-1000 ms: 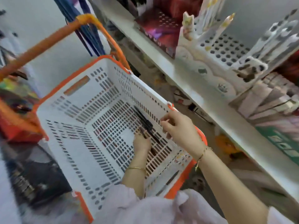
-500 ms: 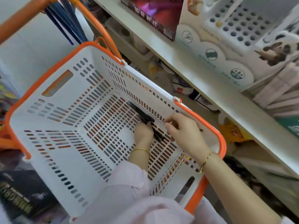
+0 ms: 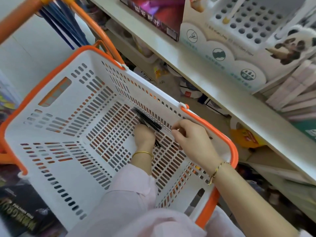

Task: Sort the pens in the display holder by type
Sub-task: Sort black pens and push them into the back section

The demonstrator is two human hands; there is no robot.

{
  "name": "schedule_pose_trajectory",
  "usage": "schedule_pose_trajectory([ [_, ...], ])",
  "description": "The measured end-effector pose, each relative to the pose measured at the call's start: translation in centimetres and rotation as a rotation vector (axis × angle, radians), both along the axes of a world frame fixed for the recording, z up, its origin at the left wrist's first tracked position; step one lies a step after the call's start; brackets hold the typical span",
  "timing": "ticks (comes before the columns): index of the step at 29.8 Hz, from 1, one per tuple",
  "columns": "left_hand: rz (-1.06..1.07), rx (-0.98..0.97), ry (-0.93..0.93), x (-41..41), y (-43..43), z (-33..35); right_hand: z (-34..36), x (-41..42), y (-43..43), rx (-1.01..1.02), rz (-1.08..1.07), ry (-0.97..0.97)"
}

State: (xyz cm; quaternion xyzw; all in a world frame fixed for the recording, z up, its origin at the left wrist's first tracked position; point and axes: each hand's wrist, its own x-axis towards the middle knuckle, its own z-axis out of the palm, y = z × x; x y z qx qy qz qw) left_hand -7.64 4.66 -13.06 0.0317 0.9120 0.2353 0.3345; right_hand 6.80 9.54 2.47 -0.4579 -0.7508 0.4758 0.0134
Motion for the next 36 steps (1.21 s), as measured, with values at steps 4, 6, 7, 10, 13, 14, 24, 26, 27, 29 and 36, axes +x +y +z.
schedule_pose_trajectory([
  [4, 0.04, -0.012, 0.028, -2.2, 1.0, -0.5, -0.1, 0.1, 0.0, -0.012, 0.002, 0.003],
  [6, 0.033, -0.024, 0.019, -3.0, 1.8, -0.6, -0.2, 0.1, 0.0, -0.007, 0.004, 0.008],
  [7, 0.041, -0.028, 0.003, -3.3, 2.2, -0.6, -0.2, 0.1, 0.0, -0.003, 0.002, 0.008],
  [10, 0.004, -0.087, -0.008, -3.7, 3.4, -0.6, -0.4, 0.1, 0.0, 0.003, -0.002, 0.008],
  [13, -0.056, -0.117, 0.013, -3.9, 3.9, -0.7, -0.5, 0.1, 0.0, 0.007, -0.006, 0.002],
  [14, -0.059, -0.107, 0.012, -4.0, 4.0, -0.8, -0.5, 0.1, 0.1, 0.011, -0.005, 0.0],
  [24, -0.145, -0.215, 0.123, -1.8, 3.6, -0.9, -0.6, 0.0, -0.1, 0.039, 0.0, -0.014],
  [26, -0.154, -0.182, 0.105, -1.5, 2.9, -0.4, -0.6, 0.1, 0.0, 0.038, 0.004, -0.008],
  [27, -0.105, -0.134, 0.07, -1.6, 2.6, 0.1, -0.5, 0.1, 0.0, 0.036, 0.007, -0.007],
  [29, 0.082, -0.005, -0.031, -2.1, 2.0, 1.7, -0.3, 0.0, 0.0, 0.03, 0.016, -0.007],
  [36, 0.17, 0.517, -0.512, -0.3, -1.4, 14.7, 2.5, 0.2, -0.2, -0.112, -0.051, 0.212],
])
